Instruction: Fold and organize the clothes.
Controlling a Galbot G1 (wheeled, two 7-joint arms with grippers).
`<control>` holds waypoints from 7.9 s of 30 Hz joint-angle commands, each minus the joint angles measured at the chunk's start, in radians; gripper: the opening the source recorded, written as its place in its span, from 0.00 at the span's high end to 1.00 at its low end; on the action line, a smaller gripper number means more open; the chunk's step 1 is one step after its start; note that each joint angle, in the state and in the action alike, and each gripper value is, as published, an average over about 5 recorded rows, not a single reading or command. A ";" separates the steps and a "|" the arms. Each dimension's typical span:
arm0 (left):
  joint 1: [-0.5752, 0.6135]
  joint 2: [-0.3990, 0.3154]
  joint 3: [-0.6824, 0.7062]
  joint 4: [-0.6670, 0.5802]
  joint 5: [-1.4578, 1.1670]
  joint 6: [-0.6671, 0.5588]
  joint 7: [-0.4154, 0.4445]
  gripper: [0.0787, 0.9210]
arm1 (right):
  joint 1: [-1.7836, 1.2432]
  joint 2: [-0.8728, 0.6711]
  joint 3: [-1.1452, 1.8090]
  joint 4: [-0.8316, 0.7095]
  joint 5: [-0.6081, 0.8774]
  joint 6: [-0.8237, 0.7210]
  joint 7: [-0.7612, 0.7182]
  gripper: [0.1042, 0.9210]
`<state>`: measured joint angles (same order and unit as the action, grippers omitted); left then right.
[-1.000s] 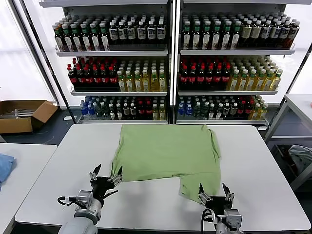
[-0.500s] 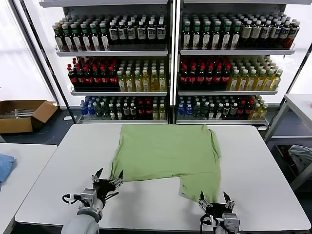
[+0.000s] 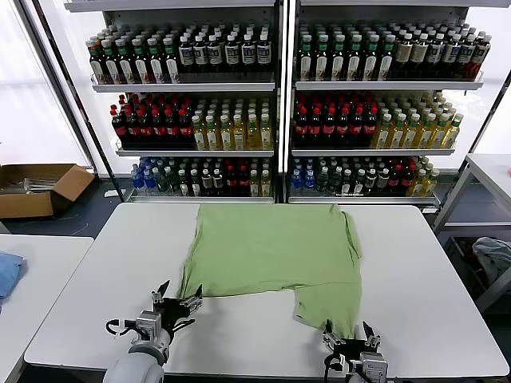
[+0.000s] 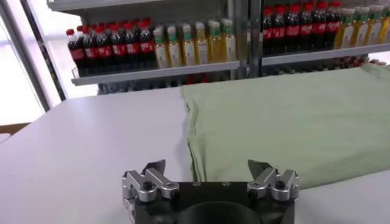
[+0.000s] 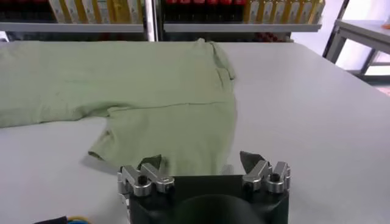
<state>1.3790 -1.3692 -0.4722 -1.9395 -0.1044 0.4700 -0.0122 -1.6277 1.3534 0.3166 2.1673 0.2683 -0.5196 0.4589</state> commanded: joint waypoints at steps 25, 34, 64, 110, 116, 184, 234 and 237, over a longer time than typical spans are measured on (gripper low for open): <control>0.020 -0.004 0.007 0.024 -0.015 0.008 0.031 0.92 | 0.007 -0.006 0.002 -0.012 0.018 0.062 -0.037 0.95; -0.007 -0.012 0.006 -0.032 -0.071 -0.063 0.024 0.99 | 0.042 -0.024 0.026 0.062 -0.011 0.128 -0.104 0.99; -0.473 0.011 0.068 0.406 -0.247 -0.114 -0.039 0.99 | 0.691 -0.049 0.020 -0.424 -0.023 0.159 -0.146 0.99; -0.416 0.024 0.085 0.298 -0.205 -0.004 -0.073 0.14 | 0.648 -0.017 0.039 -0.420 0.128 0.061 -0.045 0.12; -0.415 0.028 0.087 0.311 -0.173 0.010 -0.069 0.12 | 0.589 -0.071 0.041 -0.373 0.109 0.012 -0.052 0.12; -0.138 0.109 0.071 0.028 -0.042 -0.004 -0.063 0.99 | 0.310 -0.057 0.093 -0.093 0.041 -0.015 -0.070 0.98; 0.131 0.147 -0.090 -0.395 -0.178 -0.052 -0.039 0.50 | 0.200 -0.207 0.343 0.160 0.134 0.027 -0.226 0.17; -0.003 0.178 -0.067 -0.294 -0.179 -0.042 0.009 0.39 | 0.338 -0.330 0.332 0.036 0.198 -0.019 -0.331 0.13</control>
<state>1.6881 -1.2611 -0.5130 -2.3418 -0.2012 0.4380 -0.1062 -1.5470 1.1867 0.5672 2.3514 0.3448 -0.5300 0.3405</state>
